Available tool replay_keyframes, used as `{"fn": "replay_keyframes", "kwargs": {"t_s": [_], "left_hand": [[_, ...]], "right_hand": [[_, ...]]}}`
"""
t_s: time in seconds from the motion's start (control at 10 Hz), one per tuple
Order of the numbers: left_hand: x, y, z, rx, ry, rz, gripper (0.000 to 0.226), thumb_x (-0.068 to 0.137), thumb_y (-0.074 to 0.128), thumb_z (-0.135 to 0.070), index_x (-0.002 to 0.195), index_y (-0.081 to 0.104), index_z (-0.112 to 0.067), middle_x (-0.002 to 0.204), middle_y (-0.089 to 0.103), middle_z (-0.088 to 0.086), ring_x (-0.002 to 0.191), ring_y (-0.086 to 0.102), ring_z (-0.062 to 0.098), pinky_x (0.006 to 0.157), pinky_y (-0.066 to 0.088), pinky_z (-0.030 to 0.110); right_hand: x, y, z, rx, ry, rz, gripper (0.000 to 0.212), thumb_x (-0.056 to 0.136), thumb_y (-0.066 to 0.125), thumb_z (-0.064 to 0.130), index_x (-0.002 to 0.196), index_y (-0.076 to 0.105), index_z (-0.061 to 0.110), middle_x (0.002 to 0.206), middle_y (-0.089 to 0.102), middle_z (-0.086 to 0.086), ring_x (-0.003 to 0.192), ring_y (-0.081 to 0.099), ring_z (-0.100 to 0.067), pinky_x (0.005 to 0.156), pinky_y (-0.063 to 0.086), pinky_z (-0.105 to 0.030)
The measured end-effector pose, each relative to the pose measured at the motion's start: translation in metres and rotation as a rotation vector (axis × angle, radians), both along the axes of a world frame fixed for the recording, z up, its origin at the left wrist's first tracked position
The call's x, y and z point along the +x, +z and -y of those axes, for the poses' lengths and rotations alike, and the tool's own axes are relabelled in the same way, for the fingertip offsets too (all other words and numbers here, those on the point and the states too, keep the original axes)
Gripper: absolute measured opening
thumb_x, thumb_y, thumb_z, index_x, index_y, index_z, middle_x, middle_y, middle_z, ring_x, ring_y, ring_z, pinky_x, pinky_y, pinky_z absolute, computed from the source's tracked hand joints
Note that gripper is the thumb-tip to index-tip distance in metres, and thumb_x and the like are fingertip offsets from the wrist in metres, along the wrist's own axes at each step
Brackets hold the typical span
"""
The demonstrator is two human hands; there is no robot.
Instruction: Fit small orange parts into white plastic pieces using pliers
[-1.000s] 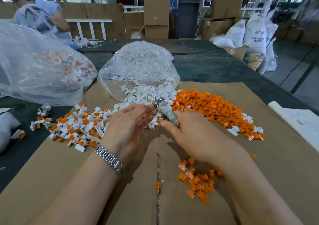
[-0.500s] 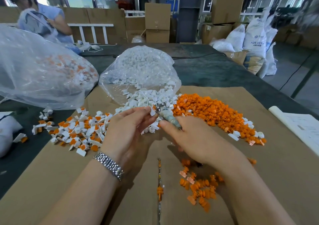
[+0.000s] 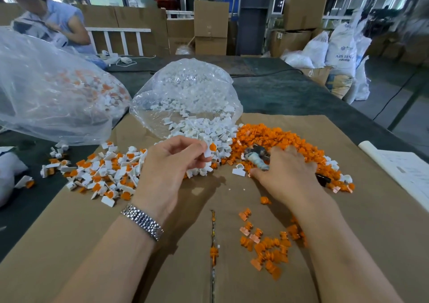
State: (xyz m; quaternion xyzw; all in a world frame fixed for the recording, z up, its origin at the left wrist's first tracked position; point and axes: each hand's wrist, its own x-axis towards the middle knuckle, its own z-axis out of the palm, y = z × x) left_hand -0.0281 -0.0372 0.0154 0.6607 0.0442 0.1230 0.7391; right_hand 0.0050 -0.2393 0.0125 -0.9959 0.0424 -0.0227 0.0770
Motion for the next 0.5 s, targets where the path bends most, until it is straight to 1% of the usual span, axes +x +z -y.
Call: {"fn": "replay_keyframes", "kwargs": {"t_s": [0.1, 0.2, 0.3, 0.4, 0.5], "left_hand": [[0.0, -0.004, -0.007, 0.205, 0.133, -0.03, 0.013, 0.088, 0.076, -0.014, 0.075, 0.075, -0.011, 0.067, 0.073, 0.003, 0.055, 0.065, 0.008, 0.053, 0.052, 0.016], [0.005, -0.01, -0.021, 0.572, 0.33, -0.083, 0.015, 0.087, 0.073, -0.018, 0.073, 0.068, -0.016, 0.06, 0.068, 0.0, 0.05, 0.058, 0.011, 0.046, 0.046, 0.027], [0.009, -0.014, -0.032, 0.77, 0.431, -0.117, 0.014, 0.087, 0.072, -0.017, 0.077, 0.063, -0.02, 0.074, 0.066, -0.003, 0.066, 0.061, 0.015, 0.057, 0.044, 0.03], [0.01, -0.015, -0.036, 0.874, 0.478, -0.054, 0.015, 0.089, 0.07, -0.019, 0.083, 0.058, -0.024, 0.09, 0.057, -0.004, 0.076, 0.053, 0.01, 0.06, 0.04, 0.027], [0.005, -0.017, -0.031, 0.938, 0.443, 0.005, 0.023, 0.093, 0.067, -0.025, 0.074, 0.055, -0.022, 0.086, 0.051, -0.007, 0.071, 0.049, 0.005, 0.057, 0.03, 0.019]], "right_hand": [[0.002, -0.004, 0.001, -0.029, -0.015, -0.009, 0.066, 0.089, 0.059, 0.066, 0.132, 0.052, 0.016, 0.135, 0.048, -0.013, 0.127, 0.045, -0.035, 0.1, 0.039, -0.051], [0.002, -0.006, 0.001, -0.025, -0.022, -0.001, 0.068, 0.088, 0.059, 0.068, 0.131, 0.052, 0.015, 0.136, 0.047, -0.015, 0.128, 0.042, -0.036, 0.098, 0.04, -0.052], [0.004, -0.008, 0.001, 0.012, -0.022, 0.004, 0.069, 0.088, 0.06, 0.068, 0.131, 0.053, 0.014, 0.136, 0.044, -0.014, 0.129, 0.039, -0.035, 0.098, 0.042, -0.054], [0.006, -0.009, 0.002, 0.013, -0.031, -0.009, 0.073, 0.087, 0.053, 0.075, 0.131, 0.053, 0.017, 0.139, 0.044, -0.013, 0.132, 0.038, -0.035, 0.102, 0.039, -0.057], [0.007, -0.003, 0.005, 0.141, -0.062, 0.082, 0.069, 0.09, 0.046, 0.075, 0.129, 0.055, 0.019, 0.136, 0.048, -0.009, 0.13, 0.042, -0.031, 0.103, 0.039, -0.055]]}}
